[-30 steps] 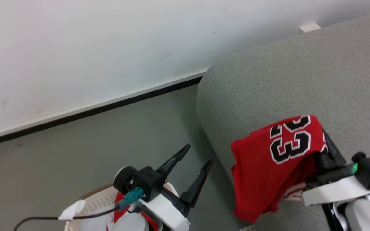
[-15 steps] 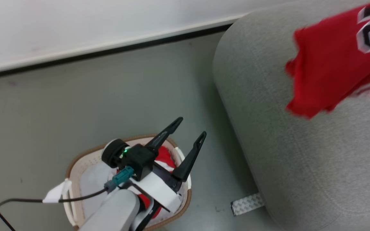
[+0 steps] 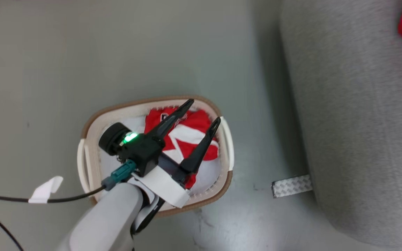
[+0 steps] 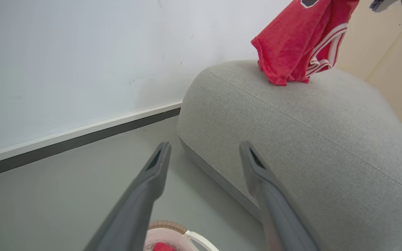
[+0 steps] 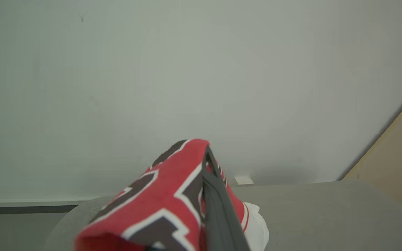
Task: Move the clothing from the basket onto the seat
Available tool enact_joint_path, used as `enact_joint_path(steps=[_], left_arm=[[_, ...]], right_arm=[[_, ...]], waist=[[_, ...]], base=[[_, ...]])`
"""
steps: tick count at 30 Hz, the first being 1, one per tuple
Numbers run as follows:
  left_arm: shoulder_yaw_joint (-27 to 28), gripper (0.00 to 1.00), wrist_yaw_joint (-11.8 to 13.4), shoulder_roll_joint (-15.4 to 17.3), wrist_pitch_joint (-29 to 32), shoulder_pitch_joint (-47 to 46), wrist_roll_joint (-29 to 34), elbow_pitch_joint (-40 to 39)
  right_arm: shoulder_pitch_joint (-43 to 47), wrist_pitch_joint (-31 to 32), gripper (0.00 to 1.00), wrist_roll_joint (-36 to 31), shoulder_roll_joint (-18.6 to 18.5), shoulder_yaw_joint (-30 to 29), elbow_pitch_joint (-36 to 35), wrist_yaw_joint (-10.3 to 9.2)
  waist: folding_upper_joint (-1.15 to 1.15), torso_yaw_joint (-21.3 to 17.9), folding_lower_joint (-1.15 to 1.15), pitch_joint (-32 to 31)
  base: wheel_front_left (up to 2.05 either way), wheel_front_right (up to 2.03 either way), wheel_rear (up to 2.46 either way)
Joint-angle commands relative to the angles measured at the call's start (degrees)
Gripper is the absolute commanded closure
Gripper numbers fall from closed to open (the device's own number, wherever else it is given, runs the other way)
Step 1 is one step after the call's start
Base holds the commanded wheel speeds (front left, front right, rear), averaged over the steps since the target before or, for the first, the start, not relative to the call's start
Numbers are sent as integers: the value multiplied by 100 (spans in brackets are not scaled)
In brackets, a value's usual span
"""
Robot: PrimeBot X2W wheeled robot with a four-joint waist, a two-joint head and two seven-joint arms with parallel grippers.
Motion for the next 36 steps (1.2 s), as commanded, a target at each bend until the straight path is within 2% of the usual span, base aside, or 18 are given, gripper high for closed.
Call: enact_joint_path(steps=[1,4,7,10,15,16,17,18,19,27,32,36], left_arm=[[2,0,-5,25,2,-79,107,-32],[-28,0,-11,10,-7,-139,94,-17],[-23,0,0,5,-21,-151,67,17],[-4,0,26,15,-31,-141,39,47],[0,0,40,-11,-39,-79,-23,124],[-3,0,45,-19,-42,-67,-29,137],[-2,0,49,-27,-46,-56,-48,148],[2,0,53,-35,-49,-43,-64,163],[3,0,44,-39,-54,-31,-68,176],[31,0,67,-152,-66,151,-240,415],[106,0,137,-249,-81,392,-371,544],[269,0,215,-283,-81,635,-415,564]], right_arm=[[-88,83,100,-68,-11,43,230,-12],[-150,587,100,59,140,99,975,-12],[-184,1083,100,73,88,211,1506,-13],[-178,1488,100,196,84,400,1795,-13],[-54,1779,100,485,14,793,1774,-13],[-26,1805,93,546,-17,861,1747,-13],[-7,1817,62,611,-48,927,1717,-13],[20,1833,13,709,-51,998,1679,-13],[56,1858,0,816,-42,1058,1639,-12],[540,2586,0,1648,-237,1635,1281,-13],[977,3126,0,2181,-516,2018,763,-12],[1265,3123,0,2374,-780,2274,169,-12]], waist=[[0,209,-2,282],[0,269,-2,355],[0,304,-2,374],[0,319,-2,376],[0,290,-2,303],[0,274,-2,270],[0,260,-2,235],[0,246,-2,192],[0,232,-2,140],[0,220,-2,-542],[0,250,-2,-1157],[0,267,-2,-1654]], base=[[0,0,0],[0,0,0],[0,0,0],[0,0,0],[0,0,0],[0,0,0],[0,0,0],[0,0,0],[0,0,0],[0,0,0],[0,0,0],[0,0,0]])
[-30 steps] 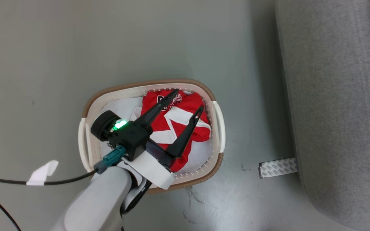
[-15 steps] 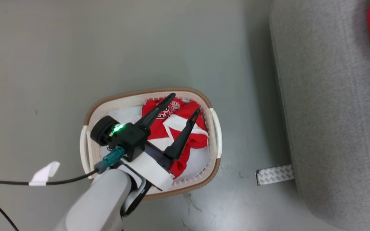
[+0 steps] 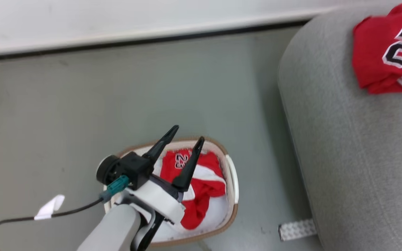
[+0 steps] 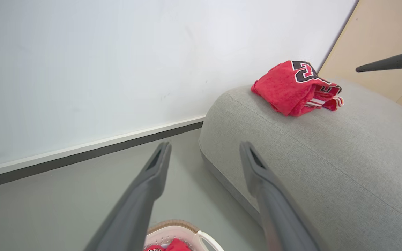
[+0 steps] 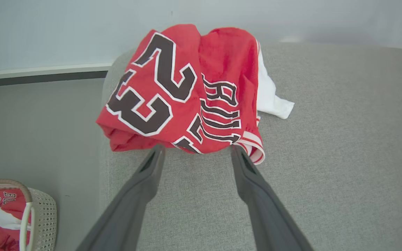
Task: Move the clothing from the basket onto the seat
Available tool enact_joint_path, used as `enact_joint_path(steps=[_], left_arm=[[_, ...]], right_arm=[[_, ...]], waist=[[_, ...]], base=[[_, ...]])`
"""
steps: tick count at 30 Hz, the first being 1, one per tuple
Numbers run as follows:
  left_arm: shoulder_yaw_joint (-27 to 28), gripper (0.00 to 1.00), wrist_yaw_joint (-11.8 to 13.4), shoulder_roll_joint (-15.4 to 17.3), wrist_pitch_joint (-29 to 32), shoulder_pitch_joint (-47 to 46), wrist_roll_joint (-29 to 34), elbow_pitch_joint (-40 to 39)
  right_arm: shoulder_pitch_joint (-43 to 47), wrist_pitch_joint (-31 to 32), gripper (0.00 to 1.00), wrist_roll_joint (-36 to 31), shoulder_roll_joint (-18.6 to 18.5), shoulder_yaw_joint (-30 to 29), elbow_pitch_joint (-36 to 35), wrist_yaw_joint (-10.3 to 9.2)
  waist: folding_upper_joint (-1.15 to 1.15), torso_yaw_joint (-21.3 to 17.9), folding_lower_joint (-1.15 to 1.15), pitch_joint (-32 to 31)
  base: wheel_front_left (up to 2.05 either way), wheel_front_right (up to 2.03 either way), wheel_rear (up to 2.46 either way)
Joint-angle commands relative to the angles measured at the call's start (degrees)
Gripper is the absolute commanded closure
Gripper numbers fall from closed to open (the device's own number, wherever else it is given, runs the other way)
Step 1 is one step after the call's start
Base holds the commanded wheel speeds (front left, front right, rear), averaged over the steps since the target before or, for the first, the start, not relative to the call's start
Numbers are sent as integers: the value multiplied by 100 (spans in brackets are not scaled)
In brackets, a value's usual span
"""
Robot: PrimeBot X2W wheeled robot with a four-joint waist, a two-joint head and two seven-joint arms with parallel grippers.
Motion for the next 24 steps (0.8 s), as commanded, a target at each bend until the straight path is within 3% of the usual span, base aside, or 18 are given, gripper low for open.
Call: enact_joint_path(steps=[1,10,17,24], left_arm=[[121,0,44,-14,-12,198,-33,-13],[871,0,253,15,-8,663,-67,-112],[1444,0,363,90,-9,1087,-57,-223],[1958,0,476,88,-9,1557,26,-358]], right_arm=[[255,-118,0,114,-190,108,-309,-12],[835,-1045,0,63,-349,244,-1395,-13],[1371,-1857,0,-54,74,-29,-1845,-12],[2273,-2681,0,-607,646,-643,-2238,-13]], waist=[[0,82,1,-624],[0,312,1,-1576],[0,413,1,-1968],[0,491,1,-2113]], base=[[0,0,0],[0,0,0],[0,0,0],[0,0,0]])
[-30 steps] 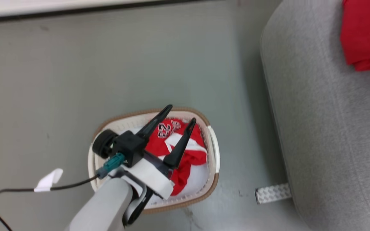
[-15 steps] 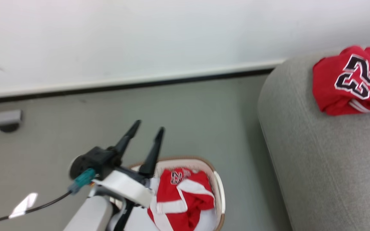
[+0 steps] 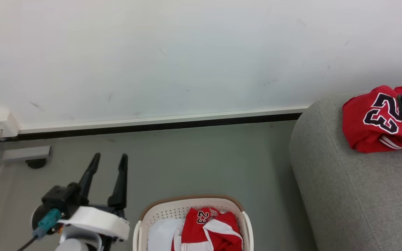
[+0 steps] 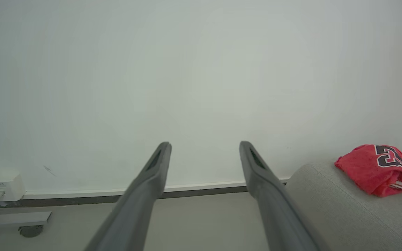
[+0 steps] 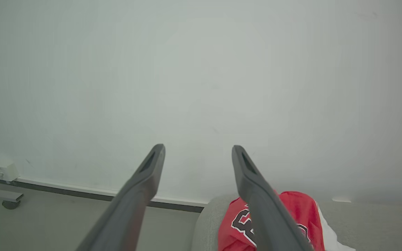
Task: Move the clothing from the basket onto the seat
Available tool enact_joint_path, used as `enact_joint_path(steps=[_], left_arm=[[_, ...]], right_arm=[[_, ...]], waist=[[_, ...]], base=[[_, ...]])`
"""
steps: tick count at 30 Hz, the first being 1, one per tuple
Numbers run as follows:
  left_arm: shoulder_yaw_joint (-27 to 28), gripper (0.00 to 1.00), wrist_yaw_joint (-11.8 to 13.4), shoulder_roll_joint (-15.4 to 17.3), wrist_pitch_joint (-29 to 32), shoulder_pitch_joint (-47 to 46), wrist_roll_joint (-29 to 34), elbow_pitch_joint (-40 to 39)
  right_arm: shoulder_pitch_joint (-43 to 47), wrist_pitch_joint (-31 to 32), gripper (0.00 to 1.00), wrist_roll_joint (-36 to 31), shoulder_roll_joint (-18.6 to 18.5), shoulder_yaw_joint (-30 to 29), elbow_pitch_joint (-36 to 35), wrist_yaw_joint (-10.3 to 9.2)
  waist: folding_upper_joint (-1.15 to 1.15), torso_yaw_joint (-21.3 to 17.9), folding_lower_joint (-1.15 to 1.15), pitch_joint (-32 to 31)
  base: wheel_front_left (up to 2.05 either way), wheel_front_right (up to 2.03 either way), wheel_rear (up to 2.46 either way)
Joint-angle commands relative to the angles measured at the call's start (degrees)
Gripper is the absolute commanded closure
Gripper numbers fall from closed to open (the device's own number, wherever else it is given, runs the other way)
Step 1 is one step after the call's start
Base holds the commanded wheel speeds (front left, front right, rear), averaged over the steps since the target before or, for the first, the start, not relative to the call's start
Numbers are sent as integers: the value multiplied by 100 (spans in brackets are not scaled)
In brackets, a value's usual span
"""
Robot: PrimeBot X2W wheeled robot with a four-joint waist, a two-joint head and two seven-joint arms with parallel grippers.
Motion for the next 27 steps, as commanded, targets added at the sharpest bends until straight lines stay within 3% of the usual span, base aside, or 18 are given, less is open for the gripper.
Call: enact_joint_path(steps=[1,9,14,21,27], left_arm=[[134,0,36,-3,-2,162,80,-48],[604,0,-18,-216,-3,611,237,-149],[908,0,-61,-419,-3,942,432,-300],[1231,0,-315,-686,-3,1277,682,-363],[1386,0,-471,-828,-3,1326,902,-264]], right_arm=[[325,-183,0,-187,211,-173,-92,-13],[1542,-895,0,-921,1341,-969,-468,-13],[2114,-1236,0,-1362,1869,-1135,-563,-13],[2524,-1445,0,-1566,2384,-1114,-495,-13],[2569,-1520,0,-1738,2597,-979,-264,-13]], waist=[[0,23,2,-29],[0,104,2,-87],[0,97,2,-113],[0,39,2,-112],[0,-16,2,-99]], base=[[0,0,0],[0,0,0],[0,0,0],[0,0,0],[0,0,0]])
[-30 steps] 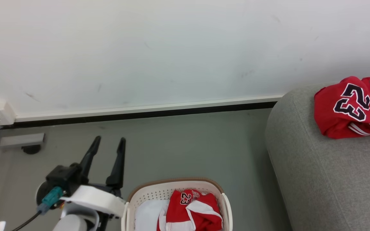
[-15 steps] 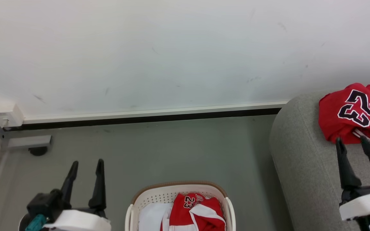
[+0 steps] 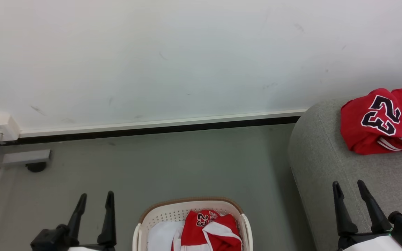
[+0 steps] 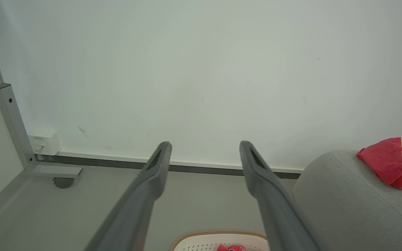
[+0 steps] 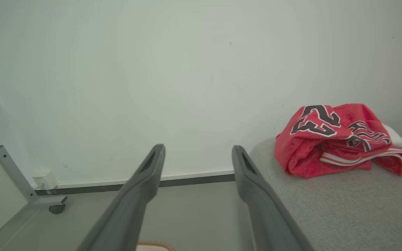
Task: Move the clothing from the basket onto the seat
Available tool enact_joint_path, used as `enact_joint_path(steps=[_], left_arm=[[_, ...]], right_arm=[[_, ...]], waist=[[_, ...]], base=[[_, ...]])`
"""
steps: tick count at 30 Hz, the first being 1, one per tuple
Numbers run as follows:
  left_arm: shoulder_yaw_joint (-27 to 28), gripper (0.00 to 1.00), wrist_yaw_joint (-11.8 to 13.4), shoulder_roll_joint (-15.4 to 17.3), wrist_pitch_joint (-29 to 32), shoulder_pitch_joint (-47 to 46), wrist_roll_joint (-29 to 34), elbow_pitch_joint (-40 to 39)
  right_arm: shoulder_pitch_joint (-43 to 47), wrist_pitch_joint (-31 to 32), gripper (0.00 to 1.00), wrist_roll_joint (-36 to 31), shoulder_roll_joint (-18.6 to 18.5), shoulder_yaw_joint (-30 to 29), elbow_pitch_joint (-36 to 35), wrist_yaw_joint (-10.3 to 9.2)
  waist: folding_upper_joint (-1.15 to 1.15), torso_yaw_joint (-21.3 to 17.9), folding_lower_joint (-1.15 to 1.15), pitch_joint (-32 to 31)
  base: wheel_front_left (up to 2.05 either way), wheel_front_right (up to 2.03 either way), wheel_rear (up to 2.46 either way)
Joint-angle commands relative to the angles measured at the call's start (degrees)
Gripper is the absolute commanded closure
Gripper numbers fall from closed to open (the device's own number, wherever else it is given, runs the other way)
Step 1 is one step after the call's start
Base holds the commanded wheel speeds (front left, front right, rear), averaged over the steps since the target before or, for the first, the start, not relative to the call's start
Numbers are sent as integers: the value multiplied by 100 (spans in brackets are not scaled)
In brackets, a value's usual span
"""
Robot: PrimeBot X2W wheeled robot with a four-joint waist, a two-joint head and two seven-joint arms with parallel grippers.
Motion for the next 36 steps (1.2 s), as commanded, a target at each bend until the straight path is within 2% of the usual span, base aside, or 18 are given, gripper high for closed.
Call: enact_joint_path(steps=[1,13,36], left_arm=[[58,0,-55,-24,-3,48,129,43],[138,0,-211,-138,-3,-70,255,169],[218,0,-305,-171,-3,-121,378,230]], right_arm=[[58,-44,0,-36,59,43,91,-13],[-100,-47,0,-168,74,164,141,-13],[-143,-49,0,-212,107,244,174,-13]], waist=[[0,-11,0,7],[0,6,0,20],[0,-97,0,85]], base=[[0,0,0],[0,0,0],[0,0,0]])
